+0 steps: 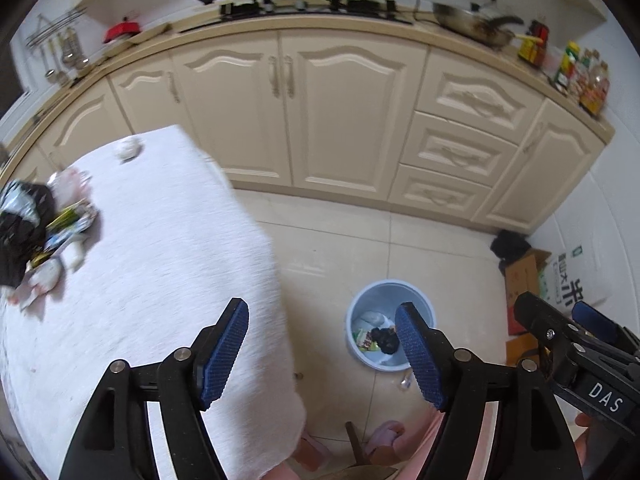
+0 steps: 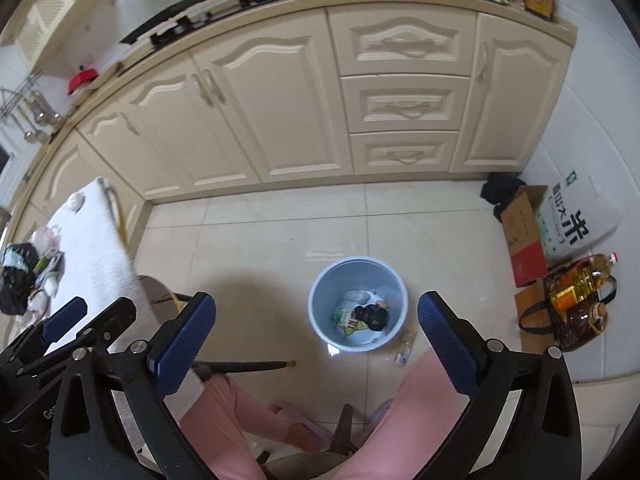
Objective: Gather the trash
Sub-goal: 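Move both tools back over the table toward the black bag pile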
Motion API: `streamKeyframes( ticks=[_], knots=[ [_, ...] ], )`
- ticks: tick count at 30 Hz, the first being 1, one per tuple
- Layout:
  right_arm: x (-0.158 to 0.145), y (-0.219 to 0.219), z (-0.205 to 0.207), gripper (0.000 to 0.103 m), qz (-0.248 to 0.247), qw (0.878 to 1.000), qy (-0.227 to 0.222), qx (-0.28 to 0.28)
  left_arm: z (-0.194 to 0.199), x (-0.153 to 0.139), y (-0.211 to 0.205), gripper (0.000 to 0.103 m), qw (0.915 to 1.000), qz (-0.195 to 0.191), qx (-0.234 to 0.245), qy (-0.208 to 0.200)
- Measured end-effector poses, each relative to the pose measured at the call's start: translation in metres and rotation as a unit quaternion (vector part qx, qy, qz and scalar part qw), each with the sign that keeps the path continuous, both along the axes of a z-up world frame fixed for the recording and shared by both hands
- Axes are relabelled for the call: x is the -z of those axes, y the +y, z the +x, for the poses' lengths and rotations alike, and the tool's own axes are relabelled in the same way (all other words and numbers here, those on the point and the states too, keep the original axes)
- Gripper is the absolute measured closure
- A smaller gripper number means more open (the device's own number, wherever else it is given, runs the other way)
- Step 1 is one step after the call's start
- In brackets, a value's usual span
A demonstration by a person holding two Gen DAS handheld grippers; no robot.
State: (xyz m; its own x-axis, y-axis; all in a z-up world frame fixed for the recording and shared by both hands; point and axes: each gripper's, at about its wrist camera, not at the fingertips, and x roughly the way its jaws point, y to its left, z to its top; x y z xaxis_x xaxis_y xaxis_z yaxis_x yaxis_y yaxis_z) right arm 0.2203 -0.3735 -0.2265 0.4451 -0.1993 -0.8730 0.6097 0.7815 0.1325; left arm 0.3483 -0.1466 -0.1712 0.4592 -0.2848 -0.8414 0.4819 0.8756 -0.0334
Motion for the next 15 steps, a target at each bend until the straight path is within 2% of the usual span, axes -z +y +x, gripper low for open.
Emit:
streamKeyframes(
  ticks=[3, 7, 15],
  knots=[
    [-0.002, 0.015, 0.006, 0.001, -0.005, 1.0, -0.003, -0.017, -0.01, -0.009, 0.026, 0.031, 0.9997, -0.007, -0.021, -0.008],
    [-0.002, 0.035, 0.014, 0.001, 0.006, 0.999, -0.012, -0.038, -0.023, -0.02, 0.066, 0.024, 0.998, -0.018, -0.058, -0.02],
    [-0.003, 0.082, 0.039, 0.001, 0.015, 0.995, -0.018, -0.093, -0.042, -0.029, 0.134, 0.024, 0.9909, -0.019, -0.131, -0.024]
  ],
)
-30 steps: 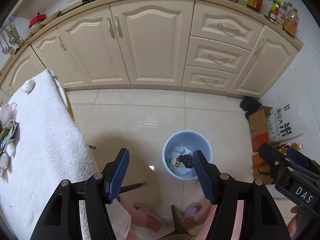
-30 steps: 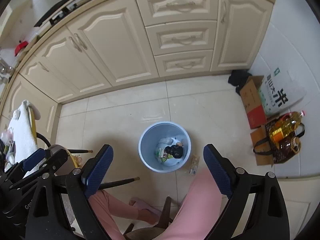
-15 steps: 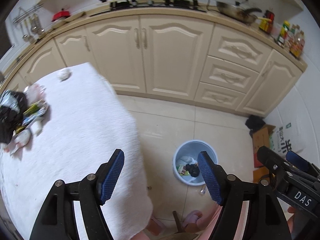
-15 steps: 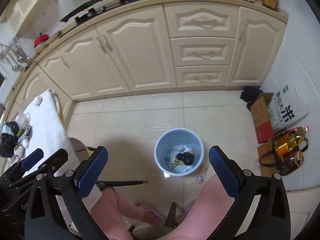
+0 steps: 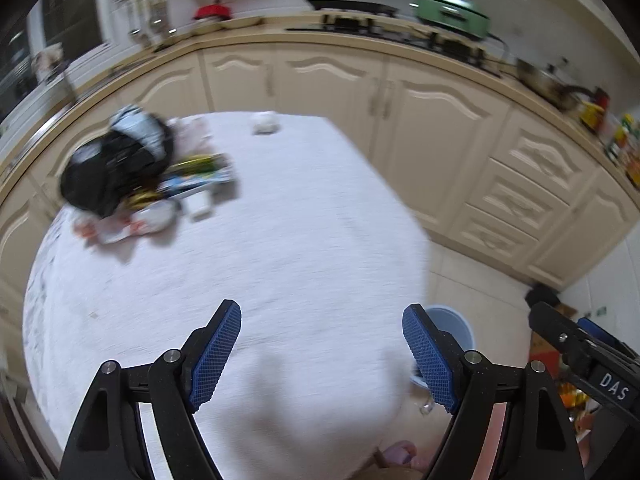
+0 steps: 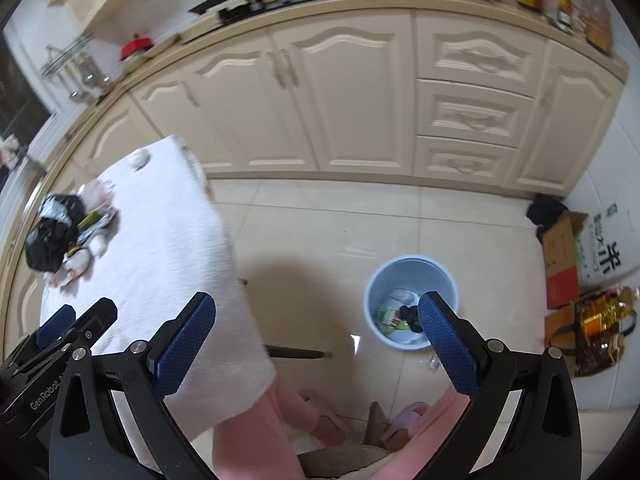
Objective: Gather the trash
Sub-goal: 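Move both tools back over the table toward the black bag pile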
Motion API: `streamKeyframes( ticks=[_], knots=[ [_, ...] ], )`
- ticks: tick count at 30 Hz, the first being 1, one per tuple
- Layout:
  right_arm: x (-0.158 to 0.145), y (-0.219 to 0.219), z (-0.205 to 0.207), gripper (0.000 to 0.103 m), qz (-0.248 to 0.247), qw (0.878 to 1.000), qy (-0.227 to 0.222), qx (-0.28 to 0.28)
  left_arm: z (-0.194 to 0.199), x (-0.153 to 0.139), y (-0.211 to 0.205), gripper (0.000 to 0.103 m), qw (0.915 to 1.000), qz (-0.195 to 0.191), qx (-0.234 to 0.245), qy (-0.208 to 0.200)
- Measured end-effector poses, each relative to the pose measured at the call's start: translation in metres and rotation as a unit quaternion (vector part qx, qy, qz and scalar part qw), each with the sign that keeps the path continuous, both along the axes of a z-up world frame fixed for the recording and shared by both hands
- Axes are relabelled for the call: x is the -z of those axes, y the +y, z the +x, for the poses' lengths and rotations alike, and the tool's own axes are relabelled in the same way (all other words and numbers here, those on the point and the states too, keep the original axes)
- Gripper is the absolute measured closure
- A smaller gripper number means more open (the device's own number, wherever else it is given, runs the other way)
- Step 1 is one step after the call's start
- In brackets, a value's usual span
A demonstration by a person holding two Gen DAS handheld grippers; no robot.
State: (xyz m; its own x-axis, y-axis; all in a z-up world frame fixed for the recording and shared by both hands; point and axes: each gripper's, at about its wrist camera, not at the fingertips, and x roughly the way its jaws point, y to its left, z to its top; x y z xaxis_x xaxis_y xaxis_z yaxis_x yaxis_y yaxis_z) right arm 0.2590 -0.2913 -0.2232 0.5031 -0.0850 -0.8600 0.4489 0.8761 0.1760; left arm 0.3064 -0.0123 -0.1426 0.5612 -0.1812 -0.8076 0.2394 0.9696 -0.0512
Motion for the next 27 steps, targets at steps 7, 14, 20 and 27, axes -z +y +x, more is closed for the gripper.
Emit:
streamKeyframes(
  ticks=[7, 14, 20, 27],
  knots=[
    [0.001, 0.05, 0.03, 0.001, 0.001, 0.998, 0.001, -0.064, -0.002, -0.008, 0.05, 0.024, 0.9982, -0.009, -0.058, 0.014],
    [0.003, 0.107, 0.067, 0.001, -0.002, 0.99, 0.013, -0.142, 0.014, -0.012, 0.107, 0.023, 0.9919, -0.026, -0.119, 0.035],
    [0.004, 0.148, 0.1, 0.001, -0.006, 0.983, 0.013, -0.183, 0.03, -0.013, 0.148, 0.023, 0.9847, -0.059, -0.155, 0.052],
    [0.01, 0.191, 0.149, 0.001, -0.009, 0.975, 0.016, -0.222, 0.058, -0.002, 0.189, 0.023, 0.9755, -0.077, -0.197, 0.062]
  ],
)
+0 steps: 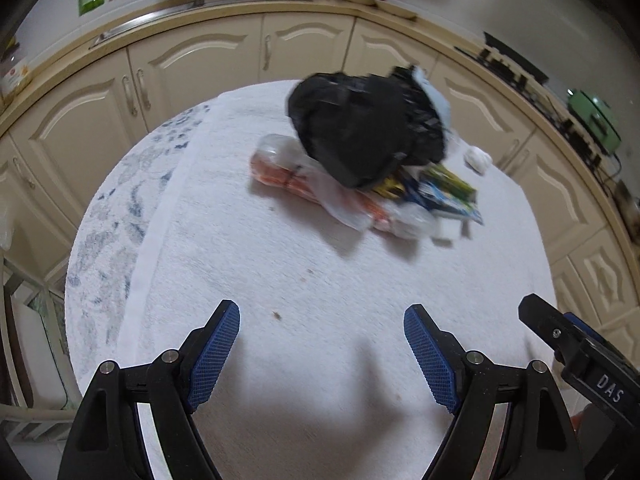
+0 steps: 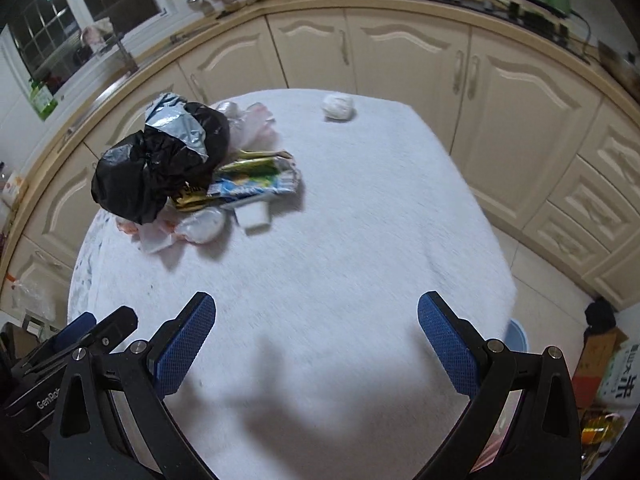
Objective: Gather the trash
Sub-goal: 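Move both tools back over the table toward the black bag pile, then grasp the clear bag with orange contents with the left gripper while the right gripper grasps the yogurt cup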
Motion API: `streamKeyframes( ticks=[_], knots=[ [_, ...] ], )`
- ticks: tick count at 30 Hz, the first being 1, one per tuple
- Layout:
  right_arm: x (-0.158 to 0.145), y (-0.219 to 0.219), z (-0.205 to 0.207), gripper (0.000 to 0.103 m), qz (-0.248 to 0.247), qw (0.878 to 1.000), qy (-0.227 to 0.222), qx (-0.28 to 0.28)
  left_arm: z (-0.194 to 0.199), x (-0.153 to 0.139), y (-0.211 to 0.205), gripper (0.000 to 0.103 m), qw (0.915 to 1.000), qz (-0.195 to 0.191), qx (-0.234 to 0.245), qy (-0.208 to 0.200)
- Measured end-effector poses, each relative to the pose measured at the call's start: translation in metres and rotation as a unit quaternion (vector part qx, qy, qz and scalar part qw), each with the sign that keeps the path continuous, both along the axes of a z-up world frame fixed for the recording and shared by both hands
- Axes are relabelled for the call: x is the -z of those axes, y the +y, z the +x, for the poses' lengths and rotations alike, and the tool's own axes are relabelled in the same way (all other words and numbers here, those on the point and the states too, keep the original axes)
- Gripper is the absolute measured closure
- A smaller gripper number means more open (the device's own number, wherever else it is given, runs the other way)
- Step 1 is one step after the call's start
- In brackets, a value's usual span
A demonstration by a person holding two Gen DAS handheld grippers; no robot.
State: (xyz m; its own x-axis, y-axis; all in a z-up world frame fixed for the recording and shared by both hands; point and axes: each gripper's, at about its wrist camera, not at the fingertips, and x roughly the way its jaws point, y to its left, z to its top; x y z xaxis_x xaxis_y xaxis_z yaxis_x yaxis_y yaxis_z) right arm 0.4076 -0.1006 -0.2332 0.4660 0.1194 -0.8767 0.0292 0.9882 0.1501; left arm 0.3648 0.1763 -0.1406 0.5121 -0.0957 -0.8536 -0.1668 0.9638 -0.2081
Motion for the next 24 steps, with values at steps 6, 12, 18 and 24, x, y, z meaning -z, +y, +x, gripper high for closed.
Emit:
streamKeyframes(
  ticks=[6, 12, 18, 24],
  knots=[
    [0.02, 0.027, 0.05, 0.002, -0.015, 0.999, 0.027, -0.019, 0.034, 0.014, 0.027, 0.023, 0.9979, -0.045, -0.038, 0.026],
    [0.04, 0.038, 0.083, 0.006, -0.02, 0.998, 0.058, -0.028, 0.07, 0.025, 0.037, 0.023, 0.993, -0.088, -0.063, 0.048],
    [0.049, 0.032, 0.102, 0.015, -0.011, 0.997, 0.067, -0.021, 0.101, 0.036, 0.032, 0.023, 0.9896, -0.107, -0.072, 0.064],
    [0.056, 0.032, 0.108, 0.029, -0.003, 0.997, 0.071, -0.027, 0.128, 0.05, 0.038, 0.019, 0.9808, -0.131, -0.126, 0.071]
  ],
)
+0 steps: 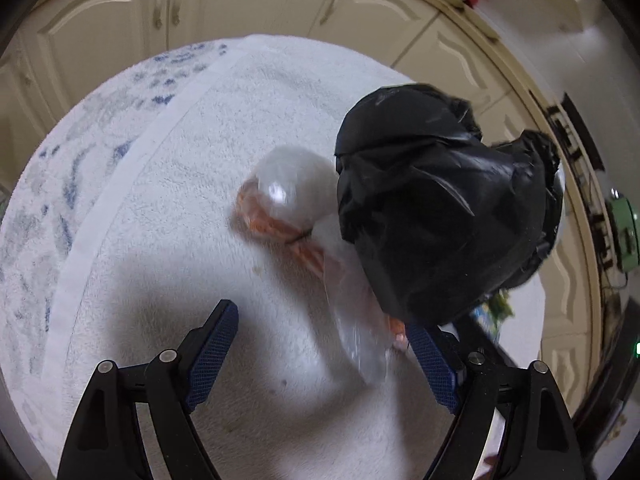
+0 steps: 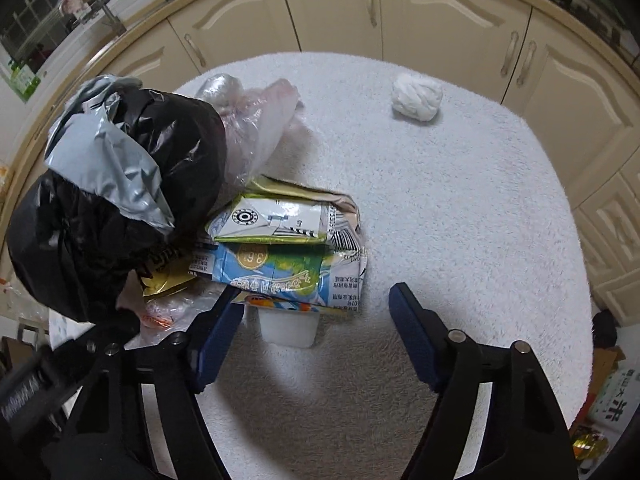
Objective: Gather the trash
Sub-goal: 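Grasp the clear bag with orange contents with the left gripper while the right gripper grasps the yogurt cup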
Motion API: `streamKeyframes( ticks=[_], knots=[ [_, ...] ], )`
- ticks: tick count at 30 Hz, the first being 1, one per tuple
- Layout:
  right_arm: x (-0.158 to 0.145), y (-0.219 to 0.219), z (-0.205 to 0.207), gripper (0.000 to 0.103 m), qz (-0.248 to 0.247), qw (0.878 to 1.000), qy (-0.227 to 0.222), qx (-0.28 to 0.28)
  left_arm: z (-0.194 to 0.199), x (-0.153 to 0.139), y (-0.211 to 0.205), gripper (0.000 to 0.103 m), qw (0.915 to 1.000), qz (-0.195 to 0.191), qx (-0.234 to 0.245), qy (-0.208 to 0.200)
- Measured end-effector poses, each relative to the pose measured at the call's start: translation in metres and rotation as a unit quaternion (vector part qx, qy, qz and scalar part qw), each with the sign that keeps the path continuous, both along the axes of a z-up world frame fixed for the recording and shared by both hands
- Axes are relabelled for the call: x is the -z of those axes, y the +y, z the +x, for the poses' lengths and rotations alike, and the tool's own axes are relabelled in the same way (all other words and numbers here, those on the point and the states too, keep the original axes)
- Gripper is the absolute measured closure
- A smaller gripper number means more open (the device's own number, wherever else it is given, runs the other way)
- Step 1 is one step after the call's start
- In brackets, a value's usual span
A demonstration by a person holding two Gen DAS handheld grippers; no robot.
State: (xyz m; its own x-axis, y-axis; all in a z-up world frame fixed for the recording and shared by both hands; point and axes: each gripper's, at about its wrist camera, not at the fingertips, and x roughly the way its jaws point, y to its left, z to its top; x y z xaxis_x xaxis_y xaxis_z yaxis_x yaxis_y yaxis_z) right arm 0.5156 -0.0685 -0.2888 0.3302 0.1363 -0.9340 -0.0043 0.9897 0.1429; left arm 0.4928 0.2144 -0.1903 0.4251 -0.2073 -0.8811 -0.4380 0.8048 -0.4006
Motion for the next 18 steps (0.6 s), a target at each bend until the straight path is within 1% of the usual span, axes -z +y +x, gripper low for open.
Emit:
streamKeyframes(
  ticks=[1, 4, 5, 6, 8, 9, 10, 11, 12, 13, 14, 15, 16, 18],
  knots=[
    [0.0, 0.0, -0.002, 0.03, 0.0, 1.0, 0.0, 0.0, 0.004, 0.0, 0.001, 0.018, 0.9999, 0.0, -0.012, -0.002],
    [-0.001, -0.002, -0.005, 0.034, 0.001, 1.0, -0.003, -0.002, 0.016, 0.003, 0.002, 0.006, 0.9989, -0.013, -0.046, -0.003],
    [-0.001, -0.003, -0.005, 0.036, 0.003, 1.0, -0.002, -0.002, 0.018, 0.004, 0.001, 0.003, 0.9986, -0.014, -0.05, -0.004],
    [-0.002, -0.006, -0.006, 0.037, 0.006, 1.0, -0.001, -0.001, 0.022, 0.005, -0.003, 0.002, 0.9988, -0.009, -0.049, -0.003],
    [-0.002, -0.009, -0.008, 0.037, 0.014, 1.0, 0.003, 0.001, 0.028, 0.005, -0.012, 0.004, 0.9996, 0.018, -0.022, -0.002],
    [-0.003, -0.01, -0.01, 0.037, 0.016, 1.0, 0.005, 0.0, 0.03, 0.005, -0.017, 0.011, 0.9994, 0.033, -0.005, -0.007],
    [-0.003, -0.01, -0.011, 0.037, 0.018, 1.0, 0.006, -0.001, 0.032, 0.004, -0.02, 0.023, 0.9989, 0.046, 0.005, -0.009],
    [-0.003, -0.011, -0.012, 0.037, 0.018, 1.0, 0.007, -0.001, 0.033, 0.003, -0.022, 0.041, 0.9979, 0.063, 0.01, -0.01],
    [-0.004, -0.01, -0.013, 0.037, 0.017, 1.0, 0.008, -0.002, 0.033, 0.003, -0.022, 0.049, 0.9976, 0.061, 0.025, -0.021],
    [-0.004, -0.008, -0.014, 0.037, 0.016, 1.0, 0.008, -0.003, 0.035, 0.003, -0.022, 0.065, 0.9975, 0.033, 0.054, -0.031],
    [-0.004, -0.008, -0.015, 0.037, 0.014, 1.0, 0.008, -0.004, 0.034, 0.004, -0.022, 0.073, 0.9968, 0.022, 0.071, -0.031],
    [-0.004, -0.007, -0.018, 0.038, 0.013, 1.0, 0.008, -0.006, 0.034, 0.002, -0.02, 0.077, 0.9952, 0.014, 0.091, -0.034],
    [-0.004, -0.007, -0.021, 0.039, 0.012, 1.0, 0.009, -0.008, 0.033, 0.001, -0.019, 0.084, 0.9941, 0.01, 0.102, -0.036],
    [-0.006, -0.007, -0.026, 0.045, 0.015, 1.0, 0.009, -0.012, 0.031, -0.003, -0.016, 0.091, 0.9909, 0.014, 0.129, -0.034]
  ],
)
